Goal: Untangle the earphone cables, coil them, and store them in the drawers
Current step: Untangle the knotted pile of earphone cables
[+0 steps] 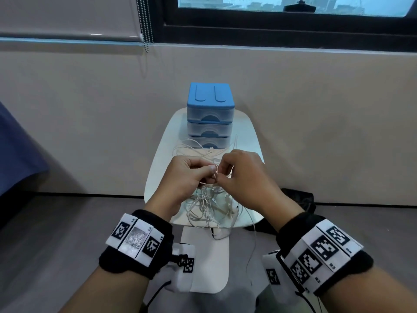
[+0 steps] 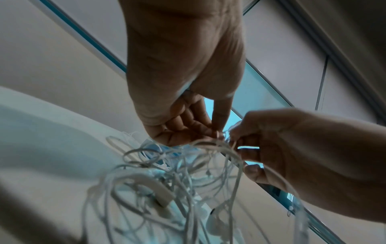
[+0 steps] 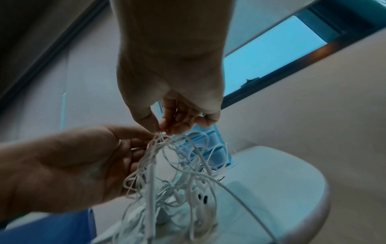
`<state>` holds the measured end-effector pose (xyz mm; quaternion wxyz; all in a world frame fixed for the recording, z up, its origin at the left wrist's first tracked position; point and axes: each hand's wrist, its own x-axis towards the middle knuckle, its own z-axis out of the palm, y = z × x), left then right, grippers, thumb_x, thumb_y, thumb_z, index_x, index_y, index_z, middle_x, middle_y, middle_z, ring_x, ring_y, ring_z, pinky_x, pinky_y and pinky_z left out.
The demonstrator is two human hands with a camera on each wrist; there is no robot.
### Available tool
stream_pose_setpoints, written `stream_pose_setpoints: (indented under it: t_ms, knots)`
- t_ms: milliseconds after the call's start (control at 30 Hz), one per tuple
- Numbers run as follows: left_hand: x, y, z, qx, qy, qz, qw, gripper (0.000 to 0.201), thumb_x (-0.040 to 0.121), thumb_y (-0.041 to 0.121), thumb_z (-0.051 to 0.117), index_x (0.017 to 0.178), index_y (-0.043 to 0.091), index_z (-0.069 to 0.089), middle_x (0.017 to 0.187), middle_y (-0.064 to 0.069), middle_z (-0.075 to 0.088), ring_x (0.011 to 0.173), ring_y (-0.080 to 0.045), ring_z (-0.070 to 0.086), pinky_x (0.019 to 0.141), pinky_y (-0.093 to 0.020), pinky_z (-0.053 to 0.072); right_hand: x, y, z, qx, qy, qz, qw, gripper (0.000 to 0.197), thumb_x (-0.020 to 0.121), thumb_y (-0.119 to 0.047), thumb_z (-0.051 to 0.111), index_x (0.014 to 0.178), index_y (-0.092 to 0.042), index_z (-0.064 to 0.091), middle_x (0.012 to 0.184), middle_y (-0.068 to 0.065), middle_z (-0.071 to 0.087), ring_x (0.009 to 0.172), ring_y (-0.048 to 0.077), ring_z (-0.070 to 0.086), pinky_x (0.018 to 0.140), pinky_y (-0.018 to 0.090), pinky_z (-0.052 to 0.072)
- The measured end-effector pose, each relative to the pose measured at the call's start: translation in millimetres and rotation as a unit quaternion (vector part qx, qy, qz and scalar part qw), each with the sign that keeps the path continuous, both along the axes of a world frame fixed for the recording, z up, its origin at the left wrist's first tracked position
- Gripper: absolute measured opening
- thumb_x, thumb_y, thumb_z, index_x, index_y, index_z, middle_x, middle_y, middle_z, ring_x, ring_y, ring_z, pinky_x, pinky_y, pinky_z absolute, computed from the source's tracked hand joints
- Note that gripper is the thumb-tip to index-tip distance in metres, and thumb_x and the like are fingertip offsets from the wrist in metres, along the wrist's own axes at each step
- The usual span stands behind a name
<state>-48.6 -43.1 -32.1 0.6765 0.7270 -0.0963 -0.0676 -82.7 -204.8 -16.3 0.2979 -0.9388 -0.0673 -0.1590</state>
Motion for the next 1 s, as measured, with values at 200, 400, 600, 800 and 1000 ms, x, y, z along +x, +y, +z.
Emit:
stream_pose_setpoints:
  t_ms: [200,400,600,800,1000]
  knots:
    - [4,-5,2,0.029,-0.019,-0.006,0.999,0.018,0.096,0.003,0.064,0.087,0.011,0.077,0.074,0.0,0.07,0.065,-0.008,0.059,0.059,-0.016,0.046,8,1,13,0.339,0.055,0.031,0.939,0.01,0.07,-0.017,0.064,0.062,-0.011,0.062,0.061,0.003,0.057,0.059,0.013,0.048,0.057,0.027,0.041]
    - [1,0,8,0.017,-0.03,-0.111,0.993,0.026,0.096,0.016,0.052,0.109,0.01,0.074,0.099,-0.018,0.072,0.087,-0.017,0.065,0.085,-0.03,0.048,21,1,29,0.432,0.156,0.006,0.888,0.029,0.082,-0.005,0.055,0.056,-0.017,0.052,0.059,0.006,0.05,0.053,0.015,0.036,0.055,0.029,0.027]
    - [-4,5,-6,0.05,-0.041,-0.143,0.988,0.03,0.088,0.041,0.076,0.105,0.016,0.07,0.07,-0.006,0.055,0.072,-0.022,0.051,0.077,-0.039,0.04,27,-1,35,0.476,0.211,0.005,0.854,0.01,0.089,-0.014,0.051,0.079,-0.016,0.052,0.058,0.001,0.054,0.055,0.015,0.036,0.059,0.032,0.028]
    - [-12,-9,-1,0.063,-0.071,-0.145,0.985,0.031,0.096,0.021,0.072,0.126,0.02,0.063,0.078,-0.006,0.077,0.073,-0.013,0.072,0.074,-0.022,0.051,24,0,47,0.487,0.214,0.004,0.847,0.006,0.095,-0.014,0.048,0.093,-0.013,0.054,0.069,0.006,0.069,0.057,0.015,0.045,0.062,0.032,0.033]
    - [6,-11,7,0.114,-0.125,-0.072,0.983,0.01,0.102,0.021,0.062,0.103,0.015,0.07,0.057,0.004,0.057,0.054,-0.017,0.056,0.061,-0.034,0.046,24,-14,65,0.361,0.221,-0.031,0.905,0.023,0.091,-0.025,0.057,0.071,-0.016,0.061,0.049,-0.006,0.039,0.05,0.013,0.027,0.058,0.033,0.02]
